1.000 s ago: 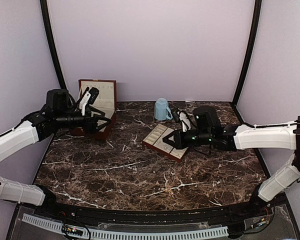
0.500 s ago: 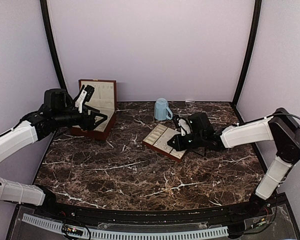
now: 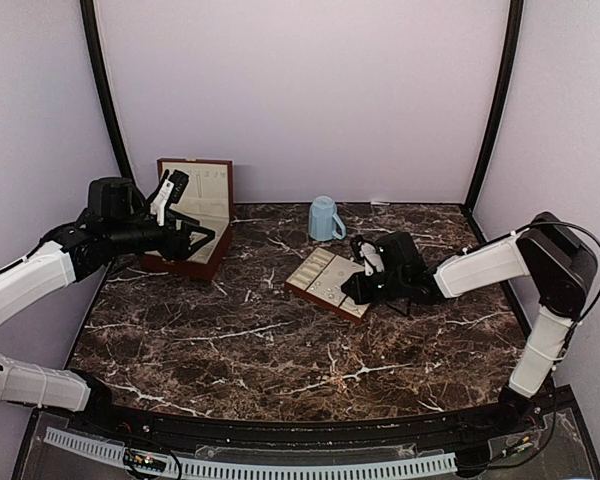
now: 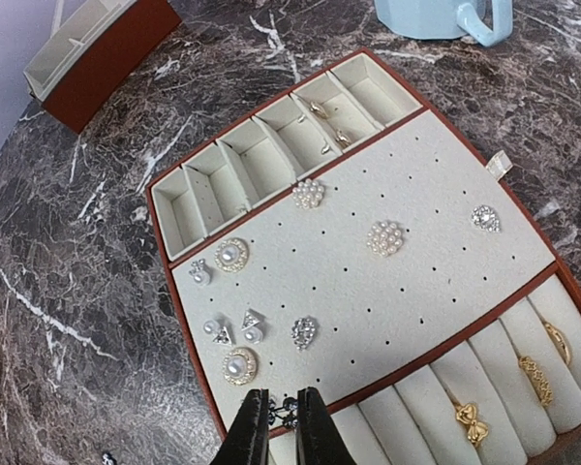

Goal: Organize the mixed jewelry
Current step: Insert the earring at the center of the board.

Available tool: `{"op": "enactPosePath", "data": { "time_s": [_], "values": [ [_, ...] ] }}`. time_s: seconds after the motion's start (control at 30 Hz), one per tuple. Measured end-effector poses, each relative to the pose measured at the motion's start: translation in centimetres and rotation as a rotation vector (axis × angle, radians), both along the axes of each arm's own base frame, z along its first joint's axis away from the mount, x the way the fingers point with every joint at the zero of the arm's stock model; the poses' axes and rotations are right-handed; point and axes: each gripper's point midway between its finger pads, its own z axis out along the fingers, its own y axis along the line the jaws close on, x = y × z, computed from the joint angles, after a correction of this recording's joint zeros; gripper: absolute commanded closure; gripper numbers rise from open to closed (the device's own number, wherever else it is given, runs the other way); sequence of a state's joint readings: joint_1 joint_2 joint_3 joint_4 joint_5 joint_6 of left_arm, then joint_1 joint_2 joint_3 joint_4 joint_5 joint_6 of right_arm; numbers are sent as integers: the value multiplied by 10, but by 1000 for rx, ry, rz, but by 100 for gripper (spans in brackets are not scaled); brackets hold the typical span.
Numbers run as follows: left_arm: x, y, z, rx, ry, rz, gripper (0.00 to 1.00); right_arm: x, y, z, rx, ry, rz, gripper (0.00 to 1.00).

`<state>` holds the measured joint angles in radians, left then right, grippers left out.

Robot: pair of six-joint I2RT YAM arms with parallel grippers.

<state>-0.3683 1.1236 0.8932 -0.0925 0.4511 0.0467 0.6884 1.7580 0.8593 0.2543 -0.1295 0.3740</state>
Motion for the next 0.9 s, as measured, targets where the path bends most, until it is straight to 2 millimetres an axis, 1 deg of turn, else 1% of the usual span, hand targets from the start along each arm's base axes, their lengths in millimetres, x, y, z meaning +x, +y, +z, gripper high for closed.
{"op": "enactPosePath", "data": {
  "time_s": [0.1,0.23,0.9],
  "values": [
    [0,0,0,0,0,0,37,1,-2,-7,-15,8,-5,90],
    [0,0,0,0,0,0,37,3,-4,-12,-27,8,-16,90],
    [0,0,0,2,-1,3,36,9,-3,-13,-25,-15,-32,90]
  ]
}}
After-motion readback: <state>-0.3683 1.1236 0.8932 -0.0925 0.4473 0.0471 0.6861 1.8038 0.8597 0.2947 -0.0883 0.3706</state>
